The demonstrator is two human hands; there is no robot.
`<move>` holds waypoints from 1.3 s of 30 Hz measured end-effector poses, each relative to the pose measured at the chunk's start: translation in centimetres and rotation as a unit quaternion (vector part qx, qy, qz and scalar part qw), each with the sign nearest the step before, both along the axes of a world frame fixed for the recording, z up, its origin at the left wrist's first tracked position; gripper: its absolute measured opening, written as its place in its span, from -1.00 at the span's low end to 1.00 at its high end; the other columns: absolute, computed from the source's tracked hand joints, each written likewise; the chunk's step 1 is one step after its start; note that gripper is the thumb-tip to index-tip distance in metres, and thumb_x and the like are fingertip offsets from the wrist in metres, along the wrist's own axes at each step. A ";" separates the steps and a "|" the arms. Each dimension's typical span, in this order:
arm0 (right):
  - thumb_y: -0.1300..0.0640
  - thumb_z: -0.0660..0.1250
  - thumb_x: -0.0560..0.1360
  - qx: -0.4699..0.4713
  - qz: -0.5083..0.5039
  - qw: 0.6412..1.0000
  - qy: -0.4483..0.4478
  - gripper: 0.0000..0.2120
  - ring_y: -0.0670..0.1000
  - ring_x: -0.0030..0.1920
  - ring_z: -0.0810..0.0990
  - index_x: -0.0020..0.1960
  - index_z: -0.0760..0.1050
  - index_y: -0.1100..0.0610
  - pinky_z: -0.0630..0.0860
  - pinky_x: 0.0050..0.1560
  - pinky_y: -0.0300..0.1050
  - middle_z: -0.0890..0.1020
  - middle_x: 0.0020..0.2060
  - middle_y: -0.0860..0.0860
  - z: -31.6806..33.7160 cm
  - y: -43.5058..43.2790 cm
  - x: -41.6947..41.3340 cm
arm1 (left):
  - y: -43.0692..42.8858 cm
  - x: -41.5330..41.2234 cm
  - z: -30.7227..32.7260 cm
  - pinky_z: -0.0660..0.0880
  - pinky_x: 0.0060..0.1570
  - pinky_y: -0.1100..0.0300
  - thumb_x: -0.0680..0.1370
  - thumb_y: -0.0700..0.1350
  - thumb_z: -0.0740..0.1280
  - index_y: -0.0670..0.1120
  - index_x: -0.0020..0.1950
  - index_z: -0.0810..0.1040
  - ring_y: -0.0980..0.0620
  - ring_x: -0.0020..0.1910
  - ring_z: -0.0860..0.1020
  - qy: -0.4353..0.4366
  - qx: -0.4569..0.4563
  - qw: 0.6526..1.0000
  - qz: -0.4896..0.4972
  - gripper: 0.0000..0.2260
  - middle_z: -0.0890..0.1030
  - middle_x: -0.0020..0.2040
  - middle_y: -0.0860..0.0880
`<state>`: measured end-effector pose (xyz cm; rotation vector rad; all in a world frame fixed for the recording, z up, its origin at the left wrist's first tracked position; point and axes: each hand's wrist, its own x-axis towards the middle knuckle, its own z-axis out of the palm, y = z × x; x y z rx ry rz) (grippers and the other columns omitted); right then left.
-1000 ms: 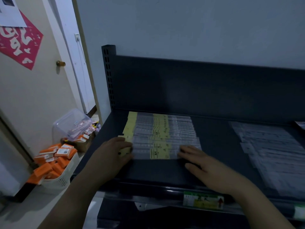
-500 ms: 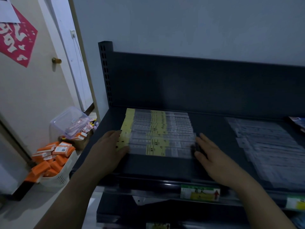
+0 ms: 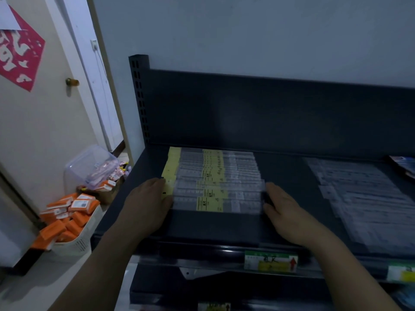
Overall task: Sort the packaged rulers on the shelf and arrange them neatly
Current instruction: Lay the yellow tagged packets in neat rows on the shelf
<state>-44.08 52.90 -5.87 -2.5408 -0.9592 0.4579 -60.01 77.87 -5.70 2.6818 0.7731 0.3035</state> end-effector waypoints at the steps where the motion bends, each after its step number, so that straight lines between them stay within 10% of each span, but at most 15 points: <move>1: 0.04 -0.01 0.66 -0.022 0.013 1.000 0.002 -0.46 -0.10 0.52 -0.09 0.55 -0.19 0.05 -0.22 0.36 -0.35 -0.05 0.51 -0.11 -0.3 0.1 0.1 | -0.2 0.1 0.1 0.32 0.27 0.10 0.61 -0.01 0.20 -0.12 0.35 0.41 -0.03 0.31 0.41 0.009 0.007 1.000 -0.006 -0.66 0.44 0.36 -0.07; 6: 0.08 0.02 0.66 0.036 -0.007 0.999 0.017 -0.54 -0.18 0.31 0.21 0.53 0.02 0.07 -0.03 0.20 -0.49 0.25 0.33 -0.12 1.6 0.3 0.8 | 0.4 0.7 0.4 0.32 0.27 0.10 0.63 -0.01 0.16 -0.11 0.40 0.37 -0.02 0.33 0.40 -0.027 -0.021 0.999 -0.002 -0.63 0.40 0.40 -0.07; 14: -0.14 -0.09 0.63 -0.042 0.010 0.994 -0.099 -0.37 -0.01 0.54 -0.18 0.55 -0.22 0.14 -0.19 0.53 -0.08 -0.16 0.55 0.04 0.2 4.8 4.1 | 1.0 5.7 -1.3 -0.23 0.46 -0.17 0.62 0.20 -0.11 0.00 0.58 -0.13 0.01 0.56 -0.16 0.107 0.059 0.990 -0.065 -0.42 -0.12 0.59 0.01; 22: -0.28 -0.20 0.58 -0.117 0.048 0.987 -0.095 -0.29 -0.05 0.52 -0.29 0.53 -0.32 0.11 -0.24 0.52 -0.05 -0.28 0.52 0.00 -0.8 5.8 2.8 | 0.4 6.4 -2.4 -0.20 0.50 -0.09 0.60 0.27 -0.16 -0.01 0.57 -0.23 0.00 0.55 -0.21 0.157 0.061 0.982 -0.087 -0.37 -0.23 0.58 -0.03; 33: -0.24 -0.16 0.60 -0.069 0.040 0.989 -0.123 -0.33 -0.05 0.53 -0.23 0.55 -0.27 0.10 -0.25 0.51 -0.05 -0.20 0.54 0.01 -0.4 6.3 2.7 | 0.2 6.9 -1.8 -0.22 0.49 -0.14 0.59 0.28 -0.17 -0.03 0.58 -0.16 0.01 0.56 -0.18 0.146 0.084 0.982 -0.083 -0.36 -0.15 0.59 -0.03; 39: -0.15 0.02 0.61 0.035 -0.014 0.987 -0.156 -0.38 -0.03 0.54 -0.07 0.56 -0.04 0.10 -0.16 0.53 -0.06 0.00 0.55 0.02 1.9 3.8 2.7 | -1.3 6.1 1.2 0.24 0.39 0.01 0.59 0.18 -0.02 -0.08 0.43 0.38 -0.06 0.37 0.37 -0.082 0.079 0.988 -0.103 -0.47 0.43 0.40 -0.05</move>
